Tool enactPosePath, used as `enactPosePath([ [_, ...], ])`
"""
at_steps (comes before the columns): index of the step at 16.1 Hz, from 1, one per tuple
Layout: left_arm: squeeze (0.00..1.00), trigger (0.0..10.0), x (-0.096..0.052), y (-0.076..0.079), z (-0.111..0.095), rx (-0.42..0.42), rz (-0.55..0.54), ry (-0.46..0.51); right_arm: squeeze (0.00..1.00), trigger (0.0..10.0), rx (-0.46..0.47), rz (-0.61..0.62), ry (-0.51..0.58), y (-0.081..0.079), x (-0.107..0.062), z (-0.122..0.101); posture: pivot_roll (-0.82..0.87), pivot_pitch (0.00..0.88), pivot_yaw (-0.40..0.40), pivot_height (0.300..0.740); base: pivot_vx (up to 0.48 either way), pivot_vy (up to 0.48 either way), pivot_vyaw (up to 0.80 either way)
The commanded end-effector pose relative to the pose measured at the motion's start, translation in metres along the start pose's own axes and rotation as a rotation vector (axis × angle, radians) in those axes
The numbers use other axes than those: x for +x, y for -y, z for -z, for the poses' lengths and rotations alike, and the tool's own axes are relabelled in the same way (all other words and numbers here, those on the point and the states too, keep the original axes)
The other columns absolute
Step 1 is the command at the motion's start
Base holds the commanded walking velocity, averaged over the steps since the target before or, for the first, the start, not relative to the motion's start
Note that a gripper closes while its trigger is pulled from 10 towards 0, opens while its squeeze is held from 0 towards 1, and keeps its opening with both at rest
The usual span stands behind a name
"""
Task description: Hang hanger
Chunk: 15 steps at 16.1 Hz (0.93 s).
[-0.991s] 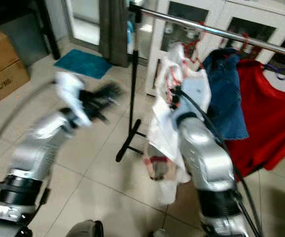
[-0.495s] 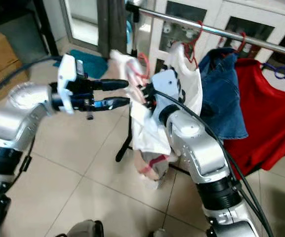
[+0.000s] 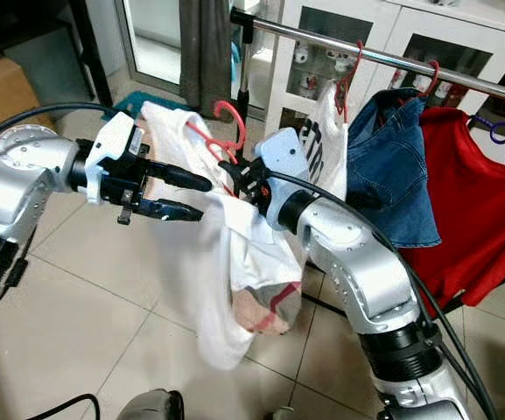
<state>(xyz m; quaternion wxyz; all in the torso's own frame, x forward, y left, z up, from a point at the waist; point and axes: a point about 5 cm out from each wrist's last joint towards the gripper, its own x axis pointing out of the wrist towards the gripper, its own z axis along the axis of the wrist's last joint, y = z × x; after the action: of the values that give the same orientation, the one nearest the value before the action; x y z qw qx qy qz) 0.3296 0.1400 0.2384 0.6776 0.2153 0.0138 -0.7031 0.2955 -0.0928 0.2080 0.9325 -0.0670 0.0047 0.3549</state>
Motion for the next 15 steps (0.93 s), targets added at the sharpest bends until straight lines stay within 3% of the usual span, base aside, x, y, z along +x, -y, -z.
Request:
enactPosePath([
  [1,0.00,4.0,0.003,-0.004,-0.007,0.045,0.012,-0.016,0.00,10.0,-0.012,-0.034,0.028,-0.005,-0.002,-0.008,0.04,0.008,-0.035,0.740,0.000,0.000,0.00],
  [2,0.00,1.5,0.005,-0.008,-0.008,0.070,-0.011,-0.008,0.00,10.0,-0.014,-0.044,0.027,-0.006,-0.002,-0.008,0.04,0.007,-0.036,0.740,0.000,0.000,0.00],
  [3,0.00,1.5,0.007,-0.011,-0.008,0.097,-0.030,-0.006,0.00,10.0,-0.012,-0.050,0.026,-0.006,-0.003,-0.008,0.03,0.007,-0.036,0.740,0.000,0.000,0.00],
  [4,0.00,4.0,0.007,-0.016,-0.011,0.139,-0.081,0.023,0.00,10.0,-0.012,-0.061,0.024,-0.007,-0.003,-0.008,0.03,0.007,-0.036,0.740,0.000,0.000,0.00],
  [5,0.00,9.9,0.009,-0.019,-0.014,0.149,-0.101,0.050,0.00,10.0,-0.012,-0.068,0.021,-0.008,-0.004,-0.007,0.03,0.006,-0.038,0.740,0.000,0.000,0.00],
  [7,0.00,10.0,0.011,-0.016,-0.008,0.170,-0.068,-0.009,0.00,10.0,-0.011,-0.075,0.020,-0.008,-0.004,-0.007,0.04,0.008,-0.040,0.740,0.000,0.000,0.00],
  [8,0.00,9.7,0.012,-0.014,-0.004,0.159,-0.048,-0.022,0.00,10.0,-0.009,-0.079,0.022,-0.009,-0.003,-0.007,0.04,0.008,-0.040,0.740,0.000,0.000,0.00],
  [10,0.00,4.1,0.014,-0.013,-0.002,0.139,-0.026,-0.017,0.00,10.0,-0.007,-0.080,0.022,-0.009,-0.002,-0.008,0.03,0.011,-0.039,0.740,0.000,0.000,0.00],
  [11,0.00,3.0,0.014,-0.014,-0.001,0.140,-0.025,-0.015,0.00,10.0,-0.006,-0.079,0.021,-0.009,-0.002,-0.008,0.03,0.012,-0.039,0.740,0.000,0.000,0.00],
  [12,0.00,0.0,0.014,-0.014,-0.002,0.133,-0.023,0.010,0.00,10.0,-0.002,-0.074,0.017,-0.008,-0.002,-0.007,0.03,0.014,-0.039,0.740,0.000,0.000,0.00],
  [15,0.00,0.0,0.017,-0.013,-0.004,0.124,-0.014,0.047,0.00,10.0,-0.004,-0.062,0.007,-0.006,-0.003,-0.005,0.03,0.017,-0.042,0.740,0.000,0.000,0.00],
])
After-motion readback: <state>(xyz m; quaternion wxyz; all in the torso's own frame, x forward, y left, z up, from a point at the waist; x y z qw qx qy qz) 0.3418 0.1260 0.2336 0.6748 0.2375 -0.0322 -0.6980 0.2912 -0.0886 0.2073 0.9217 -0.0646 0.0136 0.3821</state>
